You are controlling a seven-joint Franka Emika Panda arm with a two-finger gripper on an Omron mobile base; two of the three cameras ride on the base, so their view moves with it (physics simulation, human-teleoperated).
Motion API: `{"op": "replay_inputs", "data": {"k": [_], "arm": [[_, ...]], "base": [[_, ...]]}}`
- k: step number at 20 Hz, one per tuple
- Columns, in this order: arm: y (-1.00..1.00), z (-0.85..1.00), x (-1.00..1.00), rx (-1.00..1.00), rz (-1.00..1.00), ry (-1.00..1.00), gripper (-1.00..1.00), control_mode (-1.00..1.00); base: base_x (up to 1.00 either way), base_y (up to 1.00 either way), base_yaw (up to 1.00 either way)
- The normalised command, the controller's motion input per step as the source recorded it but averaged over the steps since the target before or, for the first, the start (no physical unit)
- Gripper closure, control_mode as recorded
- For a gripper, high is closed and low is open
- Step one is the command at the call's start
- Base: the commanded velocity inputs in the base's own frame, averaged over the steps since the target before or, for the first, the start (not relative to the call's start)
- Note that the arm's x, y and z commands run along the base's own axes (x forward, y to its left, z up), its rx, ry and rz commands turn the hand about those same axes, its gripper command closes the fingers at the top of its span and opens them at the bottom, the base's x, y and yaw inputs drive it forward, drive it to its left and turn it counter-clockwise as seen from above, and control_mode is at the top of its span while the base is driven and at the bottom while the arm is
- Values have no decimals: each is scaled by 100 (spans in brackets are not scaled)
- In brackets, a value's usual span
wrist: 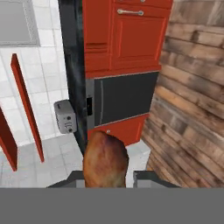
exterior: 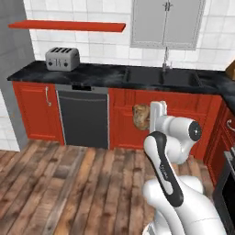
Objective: Take the chicken drumsticks from the pan and place one on each plate on the dining counter.
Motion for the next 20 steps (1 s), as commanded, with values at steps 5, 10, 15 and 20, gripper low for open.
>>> {"op": "replay_inputs", "data": {"k": [5,10,15,20], "arm": [[0,0,0,0,0,0,100,100],[0,0,0,0,0,0,100,100],[0,0,0,0,0,0,100,100],[0,0,0,0,0,0,100,100]], "base": [[56,33,52],[76,30,54],[99,39,51],[100,17,44]]}}
